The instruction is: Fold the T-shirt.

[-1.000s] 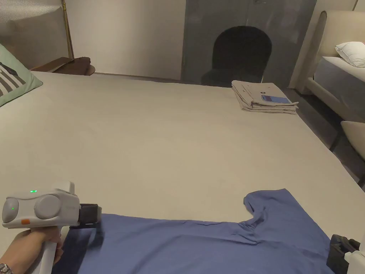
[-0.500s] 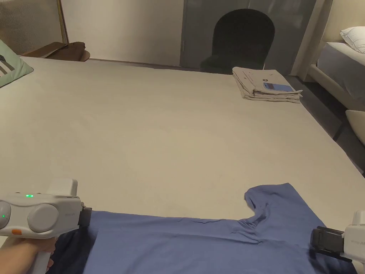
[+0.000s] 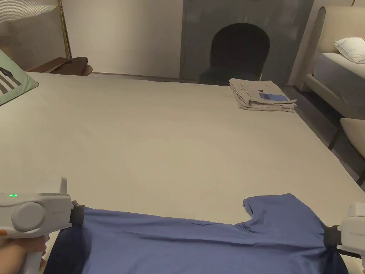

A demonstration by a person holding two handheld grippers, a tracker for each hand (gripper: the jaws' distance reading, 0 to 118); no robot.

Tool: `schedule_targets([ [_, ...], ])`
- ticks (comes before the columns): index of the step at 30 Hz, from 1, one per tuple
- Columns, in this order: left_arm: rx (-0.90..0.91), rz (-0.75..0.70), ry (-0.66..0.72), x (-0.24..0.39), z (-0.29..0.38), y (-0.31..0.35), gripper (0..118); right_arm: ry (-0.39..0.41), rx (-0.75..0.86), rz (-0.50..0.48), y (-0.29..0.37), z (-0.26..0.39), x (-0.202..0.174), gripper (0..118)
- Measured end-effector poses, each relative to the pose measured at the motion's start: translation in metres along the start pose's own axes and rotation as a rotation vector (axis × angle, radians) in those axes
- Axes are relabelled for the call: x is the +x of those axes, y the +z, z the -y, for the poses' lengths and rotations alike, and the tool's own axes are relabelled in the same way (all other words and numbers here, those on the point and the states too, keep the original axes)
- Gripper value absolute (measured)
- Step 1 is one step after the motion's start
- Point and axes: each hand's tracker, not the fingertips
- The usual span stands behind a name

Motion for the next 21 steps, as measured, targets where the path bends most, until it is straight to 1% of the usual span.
schedule_targets([
  [2,0.029,0.006,0.011,-0.003,0.001,0.021,6,-0.003,0.041,-0.029,0.028,0.002,0.004,3],
  [7,0.071,0.022,0.033,-0.015,0.019,0.077,6,0.021,0.114,-0.052,0.096,0.022,0.016,3],
  [11,0.096,0.043,0.058,-0.029,0.051,0.125,6,0.026,0.153,-0.076,0.150,0.054,0.025,3],
  [14,0.099,0.048,0.066,-0.039,0.084,0.152,6,0.030,0.166,-0.092,0.179,0.088,0.034,3],
  [18,0.080,0.041,0.062,-0.047,0.135,0.174,6,0.051,0.157,-0.089,0.202,0.139,0.040,3],
  [21,0.015,0.023,0.039,-0.051,0.172,0.172,6,0.080,0.109,-0.069,0.199,0.174,0.042,3],
])
